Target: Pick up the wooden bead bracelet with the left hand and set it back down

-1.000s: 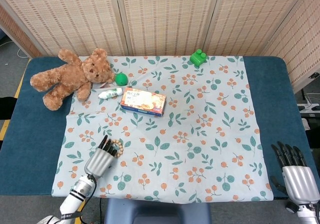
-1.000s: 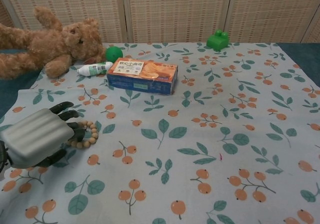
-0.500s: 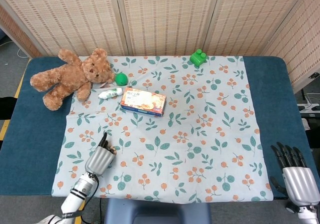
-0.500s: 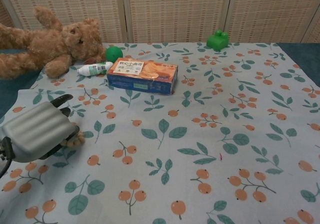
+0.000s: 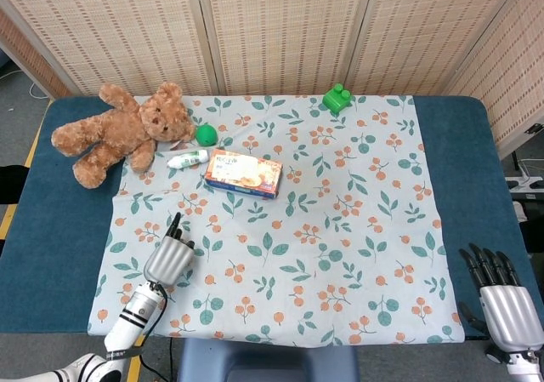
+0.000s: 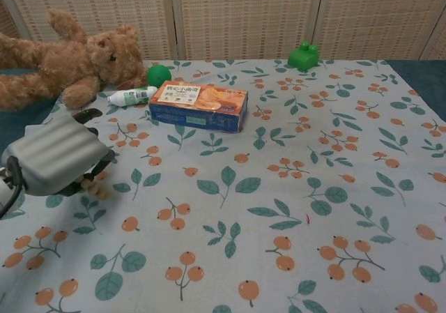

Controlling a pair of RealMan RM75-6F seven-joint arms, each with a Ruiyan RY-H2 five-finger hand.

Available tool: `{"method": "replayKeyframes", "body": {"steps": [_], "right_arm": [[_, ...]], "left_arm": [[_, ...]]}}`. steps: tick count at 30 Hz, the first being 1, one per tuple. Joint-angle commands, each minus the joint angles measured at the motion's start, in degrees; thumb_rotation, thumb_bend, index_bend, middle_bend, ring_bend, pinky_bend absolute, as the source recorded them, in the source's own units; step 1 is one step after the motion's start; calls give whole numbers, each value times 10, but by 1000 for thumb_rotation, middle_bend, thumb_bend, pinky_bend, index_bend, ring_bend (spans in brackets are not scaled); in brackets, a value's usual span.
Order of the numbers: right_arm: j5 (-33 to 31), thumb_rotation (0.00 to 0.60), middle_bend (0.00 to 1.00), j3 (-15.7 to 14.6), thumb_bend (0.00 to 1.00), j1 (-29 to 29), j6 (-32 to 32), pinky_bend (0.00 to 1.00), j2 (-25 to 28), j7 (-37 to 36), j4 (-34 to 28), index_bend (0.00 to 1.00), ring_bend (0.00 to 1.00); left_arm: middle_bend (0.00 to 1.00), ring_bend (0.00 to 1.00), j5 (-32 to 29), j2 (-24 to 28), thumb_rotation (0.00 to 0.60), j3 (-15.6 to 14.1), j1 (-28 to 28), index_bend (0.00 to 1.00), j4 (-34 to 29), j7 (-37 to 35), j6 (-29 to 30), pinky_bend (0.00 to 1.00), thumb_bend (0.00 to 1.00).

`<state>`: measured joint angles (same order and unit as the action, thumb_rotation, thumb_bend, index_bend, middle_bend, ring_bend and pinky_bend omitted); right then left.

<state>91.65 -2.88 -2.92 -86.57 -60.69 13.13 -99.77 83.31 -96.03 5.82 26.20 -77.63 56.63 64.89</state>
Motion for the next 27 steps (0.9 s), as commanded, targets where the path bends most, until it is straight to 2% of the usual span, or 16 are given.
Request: {"method": "replayKeyframes", "body": {"steps": [1,7,9,12,15,16,18,19,20,24,27], "right_arm": [[1,600,0,-1,217,1,1,0,1,0,0,0,0],[11,600,0,-8,217,0,3,0,7,-10,-3,0,0],[11,600,0,-8,217,0,2,0,8,-11,-3,0,0],[12,600,0,-7,217,0,1,0,7,-11,-3,0,0],[11,600,0,-7,217,0,3,0,6,-8,-3,0,0],[10,600,0,-7,217,1,4,0,6,-7,-3,0,0],[10,600,0,-7,217,1,5,0,6,-6,-3,0,0],[9,600,0,-6,217,2,6,0,6,-5,-3,0,0],[9,600,0,-6,217,2,6,0,6,-5,-3,0,0],[7,600,0,-6,217,3,8,0,5,-4,-4,0,0],[6,600,0,-6,217,3,9,0,5,-4,-4,0,0]], "left_arm": [[730,412,-55,28,600,54,18,795,-50,-87,-23,114,732],[748,412,-126,62,600,124,26,798,-99,-209,-21,114,759],[755,412,-156,76,600,139,27,800,-117,-225,-25,114,768],[769,412,-242,112,600,158,31,800,-159,-203,-45,113,785],[784,415,-422,160,600,188,45,799,-231,-164,-70,114,824],[787,420,-515,184,600,206,56,798,-264,-160,-82,115,846],[795,428,-653,226,600,230,78,798,-301,-165,-106,117,879],[799,432,-748,253,600,252,92,798,-316,-186,-127,118,892],[801,434,-806,273,600,263,103,798,-322,-198,-144,118,897],[805,436,-988,344,600,294,129,797,-311,-269,-242,111,912],[802,436,-1039,370,600,304,128,773,-290,-328,-306,97,968]]}}
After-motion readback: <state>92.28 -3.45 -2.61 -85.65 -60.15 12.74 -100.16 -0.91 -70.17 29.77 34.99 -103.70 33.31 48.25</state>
